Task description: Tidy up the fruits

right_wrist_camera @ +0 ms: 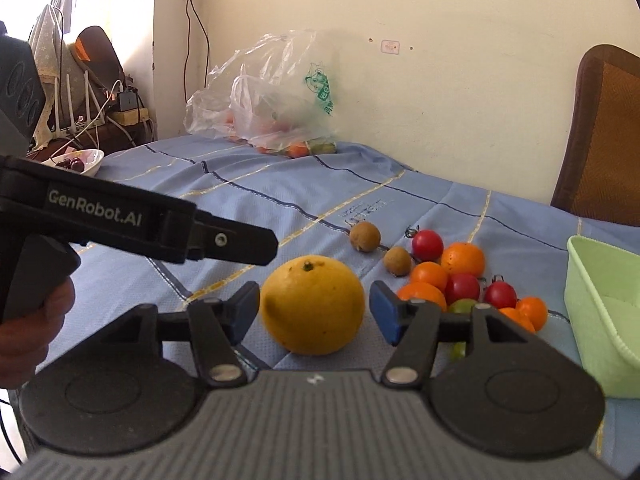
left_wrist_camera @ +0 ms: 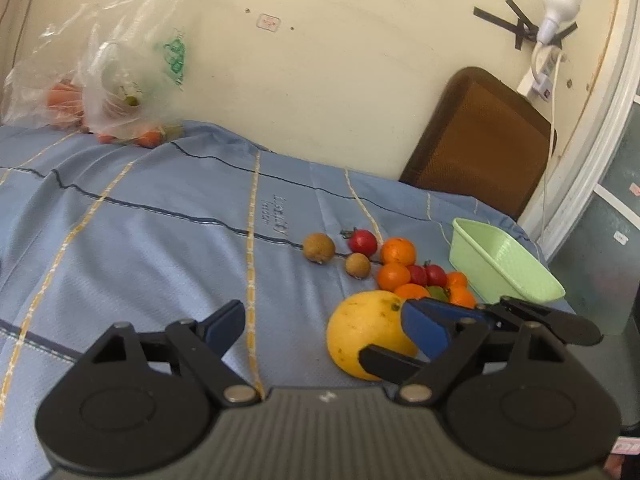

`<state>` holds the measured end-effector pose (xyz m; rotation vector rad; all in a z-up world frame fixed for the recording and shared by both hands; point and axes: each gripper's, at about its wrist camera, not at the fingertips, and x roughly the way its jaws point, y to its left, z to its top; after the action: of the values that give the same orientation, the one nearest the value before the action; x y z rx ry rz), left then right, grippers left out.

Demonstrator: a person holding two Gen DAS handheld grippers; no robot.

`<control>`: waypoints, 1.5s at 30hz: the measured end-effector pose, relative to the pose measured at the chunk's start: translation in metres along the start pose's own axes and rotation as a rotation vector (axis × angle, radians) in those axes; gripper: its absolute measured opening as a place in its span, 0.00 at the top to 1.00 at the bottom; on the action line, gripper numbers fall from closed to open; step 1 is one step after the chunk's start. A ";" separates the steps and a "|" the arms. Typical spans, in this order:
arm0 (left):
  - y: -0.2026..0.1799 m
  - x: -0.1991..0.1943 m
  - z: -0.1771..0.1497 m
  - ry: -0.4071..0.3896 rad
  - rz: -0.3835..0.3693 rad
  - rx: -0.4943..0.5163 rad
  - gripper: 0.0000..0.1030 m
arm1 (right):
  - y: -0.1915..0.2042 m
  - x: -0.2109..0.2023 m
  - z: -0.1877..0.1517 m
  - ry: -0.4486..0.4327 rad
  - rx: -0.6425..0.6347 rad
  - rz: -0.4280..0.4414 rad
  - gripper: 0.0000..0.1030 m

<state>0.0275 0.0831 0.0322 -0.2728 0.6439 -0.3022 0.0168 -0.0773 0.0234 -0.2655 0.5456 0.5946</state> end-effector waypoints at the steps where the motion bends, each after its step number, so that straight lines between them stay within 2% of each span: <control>1: -0.004 0.005 0.000 0.020 -0.014 0.015 0.23 | -0.001 0.003 -0.002 0.010 0.000 0.008 0.33; 2: -0.007 0.010 -0.001 0.053 -0.033 0.025 0.27 | -0.001 0.005 -0.004 0.016 0.008 0.021 0.31; 3: -0.011 0.016 -0.003 0.080 -0.049 0.027 0.32 | -0.001 0.007 -0.006 0.028 0.014 0.037 0.35; 4: -0.013 0.021 -0.005 0.099 -0.076 0.020 0.42 | -0.001 0.006 -0.008 0.024 0.017 0.034 0.36; 5: -0.015 0.023 -0.006 0.112 -0.096 0.010 0.43 | -0.001 0.003 -0.010 0.018 0.025 0.032 0.37; 8: -0.033 0.022 0.000 0.106 -0.098 0.024 0.43 | -0.011 -0.011 -0.012 -0.019 0.046 0.006 0.38; 13: -0.106 0.039 0.029 0.033 -0.179 0.154 0.43 | -0.064 -0.059 -0.005 -0.163 0.095 -0.155 0.38; 16: -0.159 0.069 0.044 0.006 -0.255 0.224 0.42 | -0.106 -0.082 -0.007 -0.212 0.139 -0.289 0.38; 18: -0.187 0.096 0.050 0.024 -0.288 0.258 0.42 | -0.135 -0.088 -0.011 -0.200 0.182 -0.350 0.38; 20: -0.209 0.127 0.051 0.077 -0.303 0.285 0.42 | -0.163 -0.084 -0.017 -0.152 0.222 -0.391 0.38; 24: -0.225 0.170 0.047 0.190 -0.305 0.250 0.42 | -0.192 -0.068 -0.031 -0.043 0.254 -0.433 0.38; 28: -0.230 0.181 0.039 0.218 -0.271 0.253 0.39 | -0.203 -0.059 -0.038 0.011 0.273 -0.411 0.37; 31: -0.232 0.170 0.036 0.195 -0.265 0.274 0.39 | -0.192 -0.066 -0.039 -0.033 0.240 -0.431 0.34; 34: -0.223 0.137 0.041 0.132 -0.295 0.269 0.39 | -0.186 -0.081 -0.037 -0.111 0.255 -0.457 0.35; 37: -0.192 0.086 0.043 0.034 -0.324 0.246 0.35 | -0.178 -0.111 -0.041 -0.247 0.317 -0.448 0.44; 39: -0.161 0.055 0.040 -0.030 -0.283 0.248 0.35 | -0.167 -0.125 -0.047 -0.299 0.366 -0.395 0.54; 40: -0.142 0.041 0.038 -0.059 -0.249 0.244 0.35 | -0.160 -0.127 -0.049 -0.302 0.372 -0.361 0.56; 41: -0.128 0.032 0.035 -0.071 -0.223 0.241 0.35 | -0.152 -0.126 -0.050 -0.294 0.367 -0.328 0.62; 43: -0.102 0.024 0.029 -0.063 -0.124 0.245 0.35 | -0.133 -0.117 -0.049 -0.242 0.338 -0.262 0.63; 45: -0.084 0.029 0.021 -0.019 -0.059 0.230 0.35 | -0.114 -0.101 -0.046 -0.182 0.300 -0.204 0.63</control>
<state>0.0470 -0.0012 0.0610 -0.0737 0.5775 -0.4260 -0.0042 -0.2322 0.0507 0.0177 0.4188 0.3285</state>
